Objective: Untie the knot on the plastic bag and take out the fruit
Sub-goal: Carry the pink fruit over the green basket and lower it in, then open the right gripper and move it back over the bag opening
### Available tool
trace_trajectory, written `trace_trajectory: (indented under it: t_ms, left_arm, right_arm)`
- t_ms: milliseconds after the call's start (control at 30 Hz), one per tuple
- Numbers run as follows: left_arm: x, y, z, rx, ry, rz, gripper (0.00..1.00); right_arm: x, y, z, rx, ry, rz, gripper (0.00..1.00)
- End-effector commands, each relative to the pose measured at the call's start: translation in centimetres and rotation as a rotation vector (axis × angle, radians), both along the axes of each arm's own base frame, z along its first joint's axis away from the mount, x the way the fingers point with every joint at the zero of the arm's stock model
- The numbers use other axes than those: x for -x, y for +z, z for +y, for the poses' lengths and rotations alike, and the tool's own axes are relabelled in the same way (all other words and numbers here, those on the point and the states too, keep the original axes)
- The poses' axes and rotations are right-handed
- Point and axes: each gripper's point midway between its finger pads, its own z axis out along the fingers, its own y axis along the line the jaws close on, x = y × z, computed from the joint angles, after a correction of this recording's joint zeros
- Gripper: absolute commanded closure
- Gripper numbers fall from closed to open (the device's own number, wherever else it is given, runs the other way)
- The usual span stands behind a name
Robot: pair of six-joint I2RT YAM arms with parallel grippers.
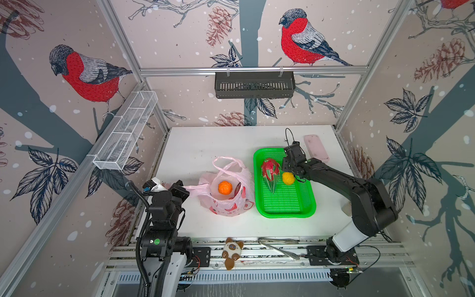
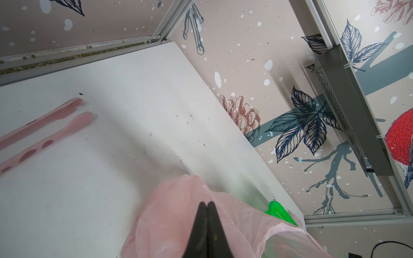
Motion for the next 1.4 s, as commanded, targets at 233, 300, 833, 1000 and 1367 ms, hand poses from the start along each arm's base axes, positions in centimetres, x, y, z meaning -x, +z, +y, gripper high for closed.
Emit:
trace_trajectory:
  t_ms: [233, 300, 833, 1000, 1367]
  left_arm:
    - [0.3, 1.2, 0.4, -0.023, 0.018, -0.034, 1.00]
    - [0.4, 1.3, 0.4, -0.026, 0.017, -0.034, 1.00]
    - [0.4, 1.5, 0.2, -0.031, 0.005, -0.037, 1.00]
    - [0.4, 1.7, 0.3, -0.036, 0.004, -0.039, 1.00]
    - [0.5, 2.1, 0.5, -0.049, 0.015, -0.058, 1.00]
  right_arm:
    - [-2.1, -2.6, 0.4, -0.005, -0.010, 0.020, 0.58]
    - [-2.2, -3.0, 0.4, -0.005, -0.015, 0.026, 0.57]
    - [-2.8, -3.7, 0.2, 0.022, -0.036, 0.049, 0.19]
    - [-2.7, -2.5, 0.2, 0.033, -0.038, 0.033, 0.14]
    - [1.1, 6.2, 2.7, 0.093, -0.022, -0.115, 0.15]
